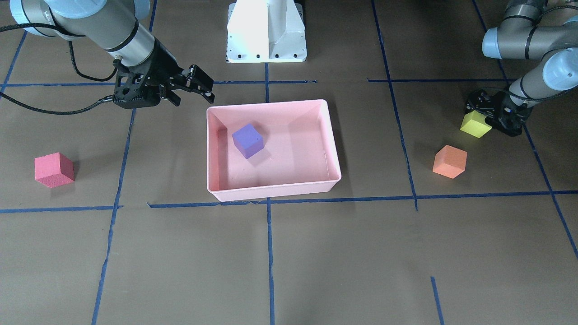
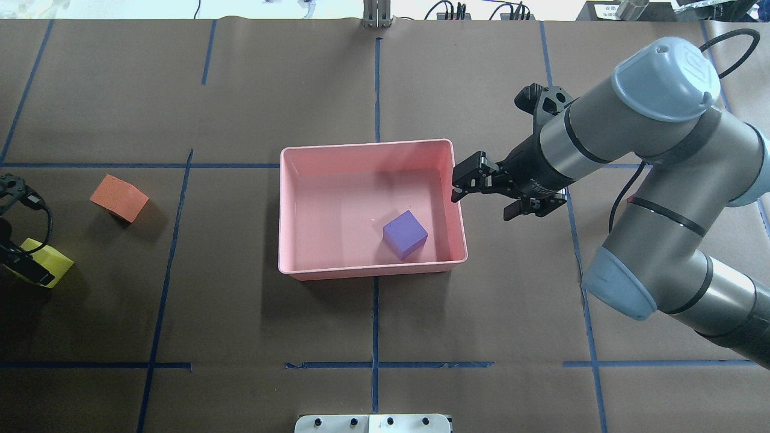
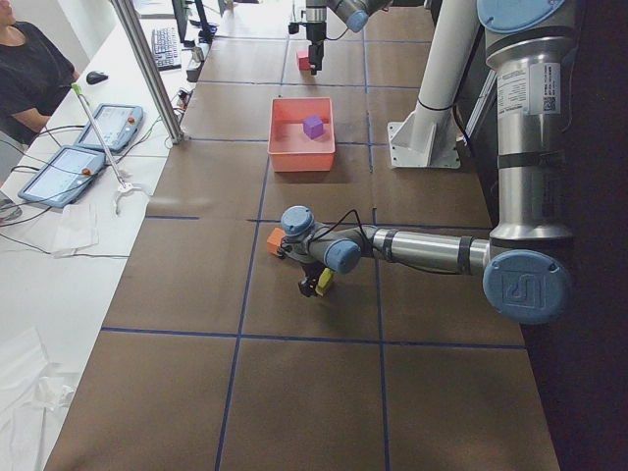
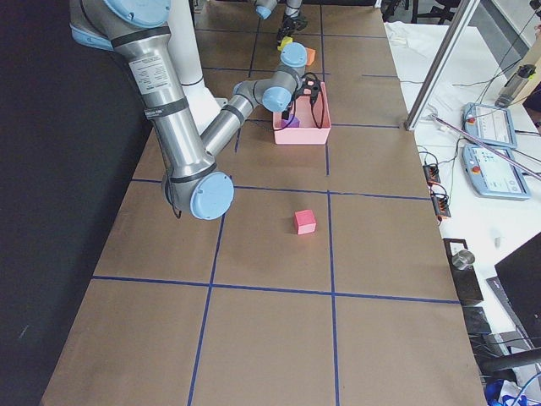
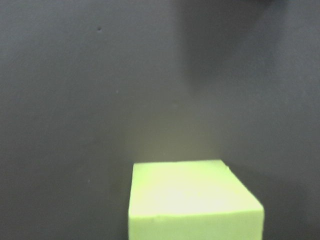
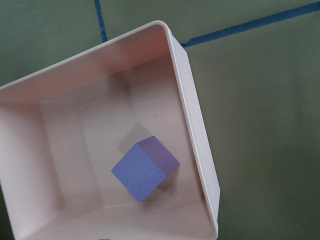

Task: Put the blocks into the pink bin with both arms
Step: 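Grasp the yellow-green cube with the left gripper while the right gripper withdraws, then place the yellow-green cube in the bin while the right gripper reaches the pink cube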

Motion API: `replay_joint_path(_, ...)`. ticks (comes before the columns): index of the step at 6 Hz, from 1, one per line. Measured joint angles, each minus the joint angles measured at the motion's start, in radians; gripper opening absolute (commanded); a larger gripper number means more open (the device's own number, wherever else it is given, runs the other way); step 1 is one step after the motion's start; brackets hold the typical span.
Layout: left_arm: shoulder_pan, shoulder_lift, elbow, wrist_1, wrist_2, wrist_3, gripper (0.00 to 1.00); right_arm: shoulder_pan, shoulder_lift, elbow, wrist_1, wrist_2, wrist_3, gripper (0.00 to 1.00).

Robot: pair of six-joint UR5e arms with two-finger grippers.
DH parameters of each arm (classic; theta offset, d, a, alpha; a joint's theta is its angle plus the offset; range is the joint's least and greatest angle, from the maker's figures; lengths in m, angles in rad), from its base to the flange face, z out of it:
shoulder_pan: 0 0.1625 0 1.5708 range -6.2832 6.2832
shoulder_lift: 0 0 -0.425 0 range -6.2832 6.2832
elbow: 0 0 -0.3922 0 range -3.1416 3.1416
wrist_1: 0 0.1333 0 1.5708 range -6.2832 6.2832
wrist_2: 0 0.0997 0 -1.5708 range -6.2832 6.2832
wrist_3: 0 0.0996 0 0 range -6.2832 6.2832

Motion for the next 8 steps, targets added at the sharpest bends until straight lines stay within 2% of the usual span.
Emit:
replay_joint_path(1,0.011,-0.011,0.005,0.000,0.000,0.000,0.03,0.001,-0.005,0.002,0.001,-0.001,0.000,1.00)
replay_joint_path(2,0.017,-0.021,-0.014,-0.006,-0.002,-0.027,0.03,0.005,-0.014,0.008,0.001,-0.001,0.000,1.00)
replay_joint_path(3,0.018,-0.050,-0.090,-0.012,-0.005,-0.125,0.03,0.017,-0.034,0.017,0.002,0.002,-0.018,1.00)
replay_joint_path(5,0.018,-0.235,-0.203,-0.013,-0.007,-0.440,0.06,0.066,-0.099,0.023,0.001,0.005,-0.154,1.00)
replay_joint_path(7,0.062,-0.439,-0.219,-0.012,0.008,-0.764,0.08,0.131,-0.173,0.013,0.000,-0.002,-0.312,1.00)
replay_joint_path(8,0.131,-0.519,-0.206,-0.012,0.070,-0.893,0.19,0.169,-0.203,-0.011,0.000,-0.004,-0.417,1.00)
